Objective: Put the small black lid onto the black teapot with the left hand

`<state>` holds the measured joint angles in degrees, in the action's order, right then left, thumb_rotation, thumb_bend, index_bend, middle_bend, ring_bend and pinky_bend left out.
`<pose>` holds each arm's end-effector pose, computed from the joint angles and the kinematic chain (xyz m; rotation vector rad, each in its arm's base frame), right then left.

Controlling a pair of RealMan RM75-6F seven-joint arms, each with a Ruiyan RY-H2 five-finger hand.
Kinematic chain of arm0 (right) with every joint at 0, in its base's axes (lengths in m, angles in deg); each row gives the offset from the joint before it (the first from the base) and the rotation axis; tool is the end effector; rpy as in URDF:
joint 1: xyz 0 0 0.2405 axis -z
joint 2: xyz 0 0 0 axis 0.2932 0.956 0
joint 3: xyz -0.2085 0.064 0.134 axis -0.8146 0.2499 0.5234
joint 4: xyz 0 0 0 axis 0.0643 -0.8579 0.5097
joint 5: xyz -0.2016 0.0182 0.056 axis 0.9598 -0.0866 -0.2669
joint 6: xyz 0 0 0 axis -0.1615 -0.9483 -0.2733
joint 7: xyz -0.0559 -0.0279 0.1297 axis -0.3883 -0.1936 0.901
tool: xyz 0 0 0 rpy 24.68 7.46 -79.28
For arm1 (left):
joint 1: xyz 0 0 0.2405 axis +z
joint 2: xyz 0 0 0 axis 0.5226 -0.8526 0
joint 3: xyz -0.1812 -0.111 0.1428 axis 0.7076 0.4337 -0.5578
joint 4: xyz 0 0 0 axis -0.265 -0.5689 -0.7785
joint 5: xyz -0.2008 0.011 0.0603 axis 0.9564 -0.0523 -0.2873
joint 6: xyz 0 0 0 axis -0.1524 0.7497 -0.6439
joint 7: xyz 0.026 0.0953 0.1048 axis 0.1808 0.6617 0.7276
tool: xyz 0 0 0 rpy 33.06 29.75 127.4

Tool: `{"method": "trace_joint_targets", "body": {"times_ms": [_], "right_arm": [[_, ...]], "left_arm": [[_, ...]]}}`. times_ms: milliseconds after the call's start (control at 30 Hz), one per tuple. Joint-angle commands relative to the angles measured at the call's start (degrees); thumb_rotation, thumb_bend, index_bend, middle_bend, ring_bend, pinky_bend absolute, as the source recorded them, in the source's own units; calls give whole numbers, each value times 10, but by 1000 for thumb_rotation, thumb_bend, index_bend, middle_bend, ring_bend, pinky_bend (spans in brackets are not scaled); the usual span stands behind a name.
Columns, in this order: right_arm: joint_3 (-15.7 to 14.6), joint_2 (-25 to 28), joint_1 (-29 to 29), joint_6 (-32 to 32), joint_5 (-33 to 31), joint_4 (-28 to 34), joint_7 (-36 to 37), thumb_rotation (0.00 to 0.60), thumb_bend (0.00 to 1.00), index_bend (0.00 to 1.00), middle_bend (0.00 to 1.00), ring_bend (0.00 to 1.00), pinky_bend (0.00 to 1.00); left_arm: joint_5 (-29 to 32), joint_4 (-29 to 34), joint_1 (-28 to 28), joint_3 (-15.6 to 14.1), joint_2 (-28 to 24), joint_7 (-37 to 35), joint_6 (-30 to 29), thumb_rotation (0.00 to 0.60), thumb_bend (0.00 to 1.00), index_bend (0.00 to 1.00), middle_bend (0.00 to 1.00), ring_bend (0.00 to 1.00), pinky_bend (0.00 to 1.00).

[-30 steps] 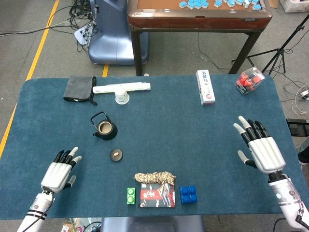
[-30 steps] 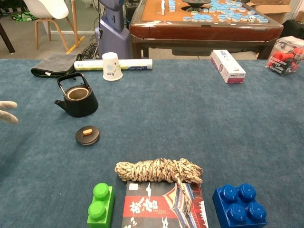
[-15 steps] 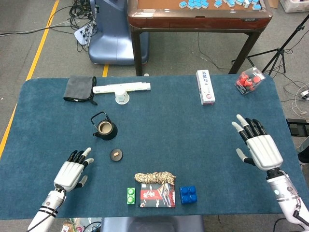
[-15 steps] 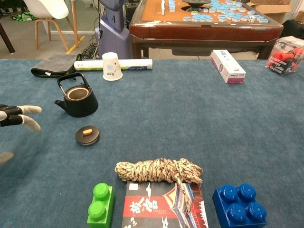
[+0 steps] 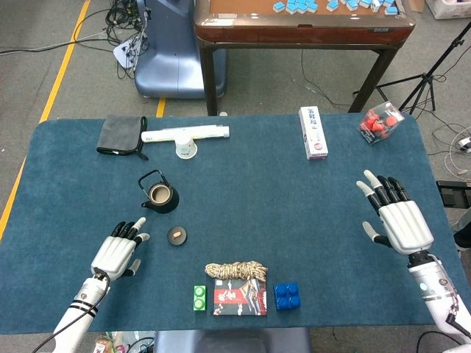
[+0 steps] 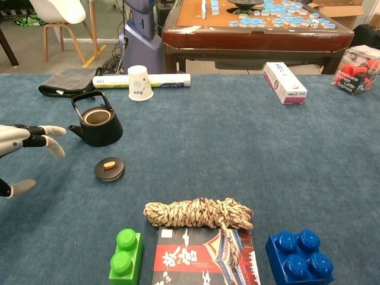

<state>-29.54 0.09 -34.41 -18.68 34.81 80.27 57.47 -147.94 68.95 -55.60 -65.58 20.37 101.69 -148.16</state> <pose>-0.2538 -0.2539 0.1612 1.6237 -0.7482 0.8461 -0.2161 0.2447 0.0313 -1.8120 -0.9775 -0.6463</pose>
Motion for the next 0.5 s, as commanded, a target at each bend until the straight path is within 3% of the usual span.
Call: {"method": "trace_joint_targets", "body": {"times_ms": [33, 500], "right_arm": [[0, -1, -2, 1, -2, -2, 1, 600, 360, 0, 0, 0, 0], [-1, -6, -11, 6, -1, -16, 10, 600, 360, 0, 0, 0, 0]], "left_arm": [[-1, 3, -4, 2, -3, -4, -3, 600, 396, 216, 0, 0, 0], [58, -2, -29, 7, 15, 36, -19, 600, 394, 257, 0, 0, 0]]}}
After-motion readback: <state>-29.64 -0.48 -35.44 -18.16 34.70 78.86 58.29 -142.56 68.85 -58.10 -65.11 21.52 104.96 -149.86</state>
